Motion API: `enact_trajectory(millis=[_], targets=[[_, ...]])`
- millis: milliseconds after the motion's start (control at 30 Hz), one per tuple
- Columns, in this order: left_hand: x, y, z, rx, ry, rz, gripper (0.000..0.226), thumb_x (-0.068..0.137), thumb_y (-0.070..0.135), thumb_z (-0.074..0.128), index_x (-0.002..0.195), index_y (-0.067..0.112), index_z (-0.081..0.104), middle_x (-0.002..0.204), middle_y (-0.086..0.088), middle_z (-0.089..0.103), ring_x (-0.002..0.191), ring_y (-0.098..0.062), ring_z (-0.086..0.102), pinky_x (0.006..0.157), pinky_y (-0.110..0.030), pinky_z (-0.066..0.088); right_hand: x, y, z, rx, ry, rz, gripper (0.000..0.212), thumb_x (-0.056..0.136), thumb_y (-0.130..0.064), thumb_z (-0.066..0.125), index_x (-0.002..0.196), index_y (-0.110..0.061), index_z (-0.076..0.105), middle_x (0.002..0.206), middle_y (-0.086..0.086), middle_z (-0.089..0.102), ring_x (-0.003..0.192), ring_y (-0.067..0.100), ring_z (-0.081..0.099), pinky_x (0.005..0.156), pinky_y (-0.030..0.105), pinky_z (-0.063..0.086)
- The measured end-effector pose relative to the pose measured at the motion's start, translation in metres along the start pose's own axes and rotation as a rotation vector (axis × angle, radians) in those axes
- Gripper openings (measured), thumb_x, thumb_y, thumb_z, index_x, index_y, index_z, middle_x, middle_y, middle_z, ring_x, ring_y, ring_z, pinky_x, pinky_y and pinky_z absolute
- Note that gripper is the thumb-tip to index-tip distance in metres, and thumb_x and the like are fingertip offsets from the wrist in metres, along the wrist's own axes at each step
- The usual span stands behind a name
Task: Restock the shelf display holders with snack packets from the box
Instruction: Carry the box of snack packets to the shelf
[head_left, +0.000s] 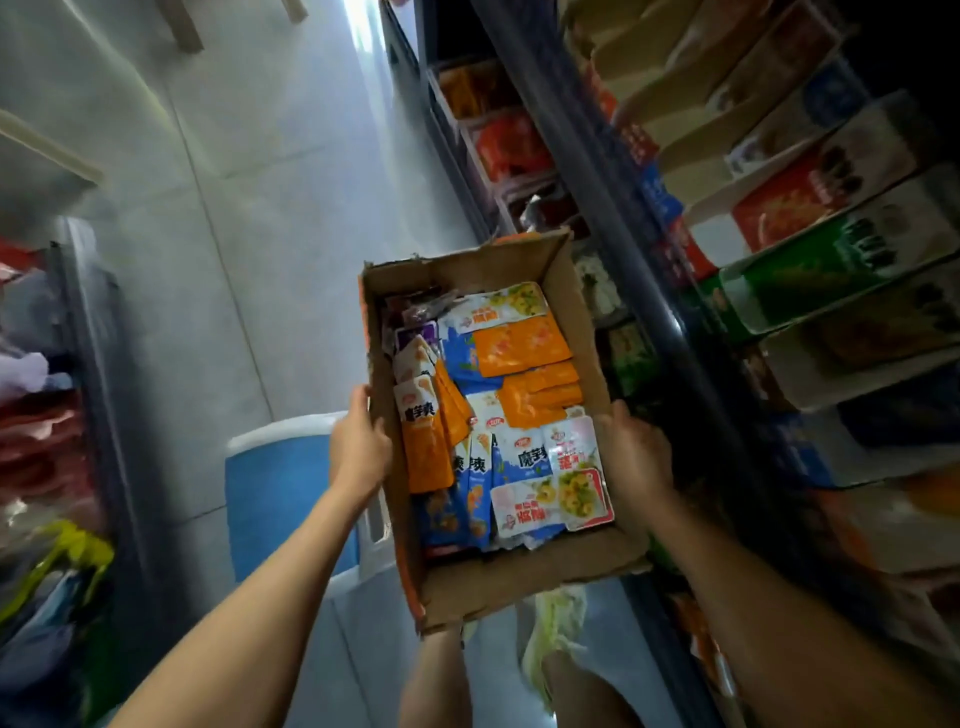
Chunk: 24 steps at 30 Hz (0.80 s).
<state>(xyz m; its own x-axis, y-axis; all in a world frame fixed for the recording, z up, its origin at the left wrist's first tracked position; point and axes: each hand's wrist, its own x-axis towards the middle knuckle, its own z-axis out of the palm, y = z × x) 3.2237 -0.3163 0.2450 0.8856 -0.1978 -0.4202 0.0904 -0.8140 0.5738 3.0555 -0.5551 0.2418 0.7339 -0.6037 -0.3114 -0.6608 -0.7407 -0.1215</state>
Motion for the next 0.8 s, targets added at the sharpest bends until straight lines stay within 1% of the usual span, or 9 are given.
enact_trajectory(millis=[67,100,167,267,367,433,600,700,800], targets=[[0.02,-0.011,0.014,0.002,-0.017,-0.009,0.026,0.093,-0.001,0.044,0.118,0.007,0.046,0.089,-0.019,0.061,0.074,-0.033,0.054,0.061,-0.034,0.038,0.016,-0.001,0.025,-0.03,0.012,0.008,0.008,0.082,-0.001,0.068,0.082,0.0,0.061,0.059,0.016,0.063,0.051,0.032,0.063,0.048,0.028,0.042],[0.028,-0.017,0.022,0.0,-0.024,-0.014,0.026,0.093,0.0,0.044,0.118,0.008,0.046,0.089,-0.016,0.06,0.074,-0.03,0.053,0.062,-0.034,0.037,0.024,-0.001,0.035,-0.035,-0.003,0.016,0.004,0.087,-0.004,0.063,0.089,-0.001,0.061,0.066,0.016,0.066,0.058,0.031,0.065,0.052,0.028,0.043],[0.042,-0.028,0.038,0.008,-0.037,-0.031,0.025,0.094,0.001,0.044,0.118,0.009,0.045,0.09,-0.013,0.058,0.074,-0.026,0.051,0.062,-0.032,0.036,0.038,0.002,0.06,-0.058,-0.073,0.049,0.015,0.097,-0.011,0.051,0.106,-0.004,0.06,0.082,0.015,0.069,0.073,0.03,0.067,0.06,0.03,0.046],[0.059,-0.047,0.065,-0.008,-0.072,-0.059,0.023,0.094,0.0,0.044,0.117,0.006,0.047,0.087,-0.01,0.056,0.075,-0.026,0.052,0.061,-0.031,0.035,0.05,0.008,0.095,-0.105,-0.108,0.081,0.019,0.098,-0.013,0.048,0.113,-0.006,0.057,0.083,0.014,0.07,0.074,0.029,0.068,0.057,0.03,0.046],[0.066,-0.07,0.093,-0.038,-0.071,-0.099,0.027,0.093,-0.004,0.043,0.119,0.005,0.046,0.088,-0.01,0.056,0.075,-0.026,0.054,0.062,-0.03,0.038,0.063,0.011,0.132,-0.132,-0.078,0.03,0.019,0.085,-0.001,0.064,0.104,0.0,0.062,0.069,0.018,0.067,0.057,0.032,0.066,0.047,0.031,0.047],[0.069,-0.087,0.11,-0.065,-0.055,-0.13,0.031,0.093,-0.007,0.042,0.122,0.005,0.046,0.09,-0.01,0.057,0.075,-0.021,0.053,0.058,-0.028,0.039,0.073,0.013,0.156,-0.135,-0.031,0.006,0.023,0.07,0.001,0.078,0.089,-0.001,0.064,0.057,0.017,0.063,0.044,0.03,0.061,0.039,0.026,0.043],[0.081,-0.116,0.14,-0.063,-0.074,-0.143,0.034,0.093,-0.005,0.044,0.123,0.011,0.045,0.092,-0.008,0.06,0.085,-0.026,0.06,0.073,-0.038,0.051,0.086,0.023,0.199,-0.123,-0.004,-0.024,0.028,0.06,0.002,0.084,0.073,-0.002,0.06,0.048,0.014,0.059,0.035,0.028,0.056,0.034,0.021,0.036],[0.083,-0.125,0.158,-0.058,-0.094,-0.161,0.031,0.094,-0.003,0.043,0.122,0.012,0.045,0.094,-0.006,0.059,0.083,-0.024,0.059,0.073,-0.039,0.052,0.084,0.034,0.221,-0.114,-0.045,-0.022,0.024,0.068,0.002,0.08,0.079,0.0,0.059,0.052,0.017,0.061,0.04,0.031,0.059,0.036,0.026,0.042],[0.08,-0.132,0.177,-0.069,-0.083,-0.179,0.032,0.094,-0.001,0.044,0.123,0.013,0.046,0.1,-0.004,0.058,0.091,-0.023,0.059,0.081,-0.04,0.052,0.085,0.043,0.236,-0.111,-0.13,-0.001,0.008,0.088,-0.002,0.061,0.095,0.001,0.058,0.071,0.022,0.067,0.06,0.037,0.067,0.049,0.035,0.049]])
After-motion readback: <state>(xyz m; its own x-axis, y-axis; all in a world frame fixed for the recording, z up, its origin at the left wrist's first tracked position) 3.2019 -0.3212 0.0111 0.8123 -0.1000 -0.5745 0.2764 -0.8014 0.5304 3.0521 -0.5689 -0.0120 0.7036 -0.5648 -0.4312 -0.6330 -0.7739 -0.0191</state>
